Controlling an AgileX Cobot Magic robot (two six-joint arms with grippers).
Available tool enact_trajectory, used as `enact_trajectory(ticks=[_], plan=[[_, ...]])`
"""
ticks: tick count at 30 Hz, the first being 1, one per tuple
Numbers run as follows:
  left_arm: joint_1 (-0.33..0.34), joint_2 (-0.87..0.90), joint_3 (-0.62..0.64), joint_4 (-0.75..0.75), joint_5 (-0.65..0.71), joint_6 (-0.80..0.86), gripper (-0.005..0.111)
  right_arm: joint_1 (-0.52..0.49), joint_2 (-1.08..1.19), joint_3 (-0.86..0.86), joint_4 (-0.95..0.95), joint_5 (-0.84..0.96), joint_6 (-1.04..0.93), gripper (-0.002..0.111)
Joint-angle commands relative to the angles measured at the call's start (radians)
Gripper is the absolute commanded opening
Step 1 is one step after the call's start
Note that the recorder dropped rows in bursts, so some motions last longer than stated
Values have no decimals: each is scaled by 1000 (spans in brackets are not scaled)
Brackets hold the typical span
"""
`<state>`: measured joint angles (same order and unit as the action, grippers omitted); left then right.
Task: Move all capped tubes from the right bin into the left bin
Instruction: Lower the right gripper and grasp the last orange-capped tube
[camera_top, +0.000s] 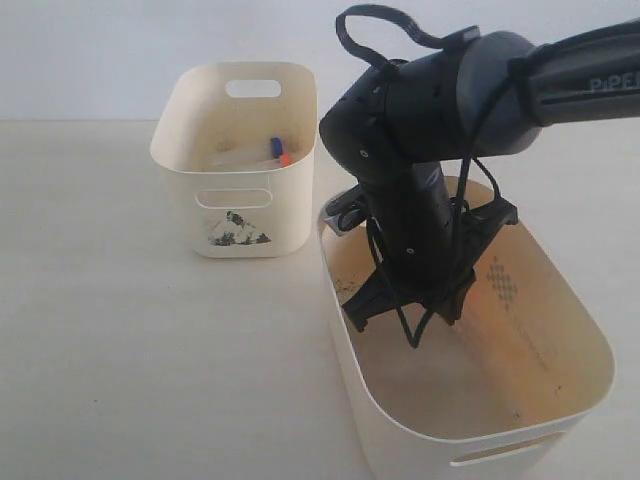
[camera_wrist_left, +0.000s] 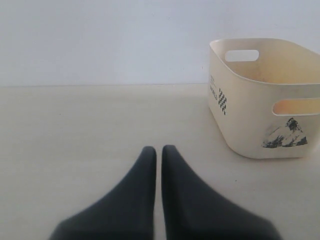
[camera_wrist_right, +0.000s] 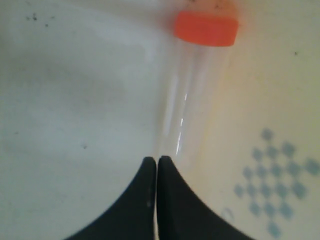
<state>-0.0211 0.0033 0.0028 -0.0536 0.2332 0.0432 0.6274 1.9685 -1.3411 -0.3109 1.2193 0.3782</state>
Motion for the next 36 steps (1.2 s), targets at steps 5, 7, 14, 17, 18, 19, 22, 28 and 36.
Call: enact_trajectory(ticks=[5, 7, 14, 17, 18, 19, 22, 28, 36], plan=[[1, -3, -3, 2, -1, -8, 4, 1, -1, 2, -4, 2, -21, 13], [1, -3, -3, 2, -1, -8, 4, 1, -1, 2, 8, -1, -26, 29], [1, -3, -3, 2, -1, -8, 4, 1, -1, 2, 16, -2, -10, 74], [1, -3, -3, 2, -1, -8, 4, 1, -1, 2, 12, -11, 9, 77], [1, -3, -3, 2, -1, -8, 4, 1, -1, 2, 12, -13, 9, 77], [1, -3, -3, 2, -1, -8, 4, 1, -1, 2, 12, -18, 12, 77], [1, -3, -3, 2, -1, -8, 4, 1, -1, 2, 12, -27, 21, 77], [1, -3, -3, 2, -1, -8, 4, -1, -1, 2, -18, -55, 51, 77], [1, -3, -3, 2, -1, -8, 4, -1, 24, 2, -61, -114, 84, 77]])
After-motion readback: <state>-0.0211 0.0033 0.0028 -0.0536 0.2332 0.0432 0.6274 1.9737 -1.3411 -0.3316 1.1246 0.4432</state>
